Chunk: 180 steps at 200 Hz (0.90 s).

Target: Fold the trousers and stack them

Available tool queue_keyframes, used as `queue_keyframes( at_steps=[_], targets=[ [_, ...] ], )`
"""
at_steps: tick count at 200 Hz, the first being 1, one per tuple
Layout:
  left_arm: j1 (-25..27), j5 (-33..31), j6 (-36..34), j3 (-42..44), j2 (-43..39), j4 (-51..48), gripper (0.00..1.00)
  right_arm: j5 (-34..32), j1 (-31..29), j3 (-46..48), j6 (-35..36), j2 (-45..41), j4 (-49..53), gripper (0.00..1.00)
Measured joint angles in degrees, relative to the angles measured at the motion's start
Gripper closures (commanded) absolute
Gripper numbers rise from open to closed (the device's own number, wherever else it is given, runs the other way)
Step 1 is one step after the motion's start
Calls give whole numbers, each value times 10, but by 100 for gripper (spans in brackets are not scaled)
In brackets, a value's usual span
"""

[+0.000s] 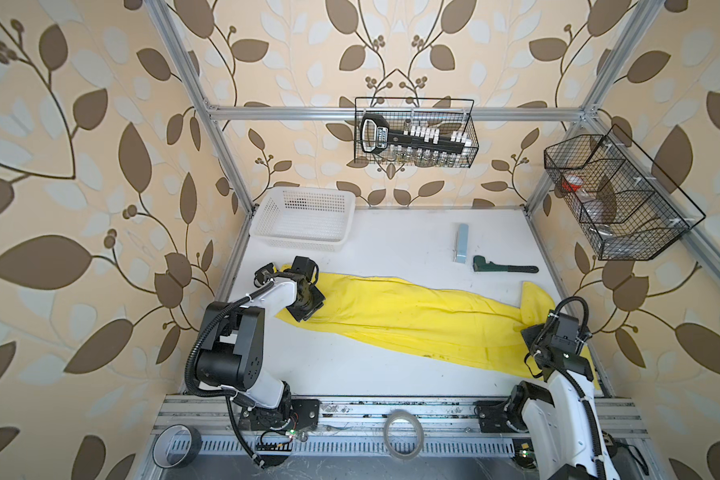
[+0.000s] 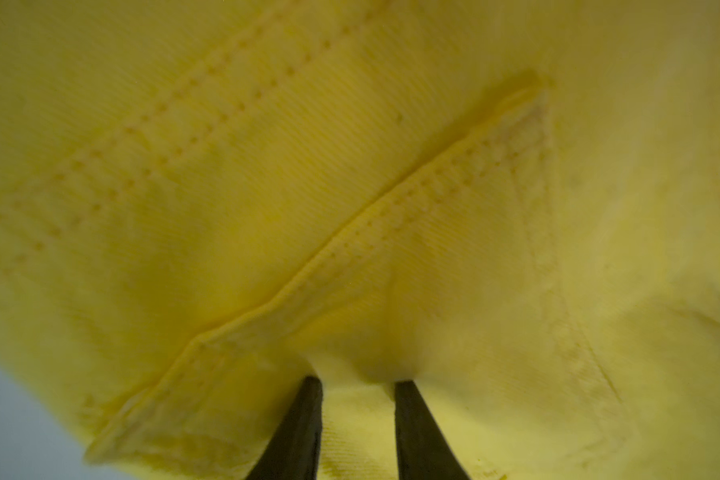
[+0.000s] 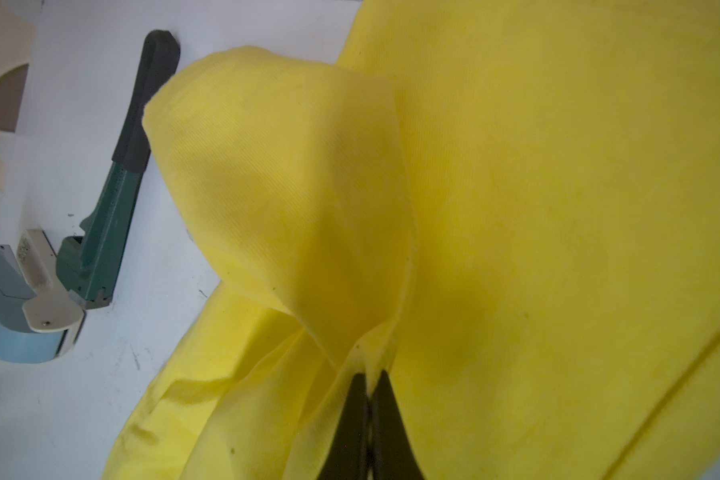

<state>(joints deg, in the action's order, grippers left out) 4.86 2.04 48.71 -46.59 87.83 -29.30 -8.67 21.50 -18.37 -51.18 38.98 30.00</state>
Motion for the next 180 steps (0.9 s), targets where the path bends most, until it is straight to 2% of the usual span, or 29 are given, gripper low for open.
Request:
queue_keyframes(
  at_steps=[54,78,119,143,180],
  targets=[
    [-73,-48,15,29,-56,-45,63,-37,-112,6,-22,111,-72,98],
    [-80,-72,9,29,-84,-75,58,-55,-152,3,-28,168,-123,99],
    [-77,-61,-19,12,-131,-105,47,-49,-167,-41,-17,273,-194,99],
    [-44,-44,-36,-16,-146,-102,45,-47,-168,-62,-5,306,-206,100],
    [92,-34,-38,-65,-110,-73,45,-29,-167,-86,25,351,-235,100]
  ],
)
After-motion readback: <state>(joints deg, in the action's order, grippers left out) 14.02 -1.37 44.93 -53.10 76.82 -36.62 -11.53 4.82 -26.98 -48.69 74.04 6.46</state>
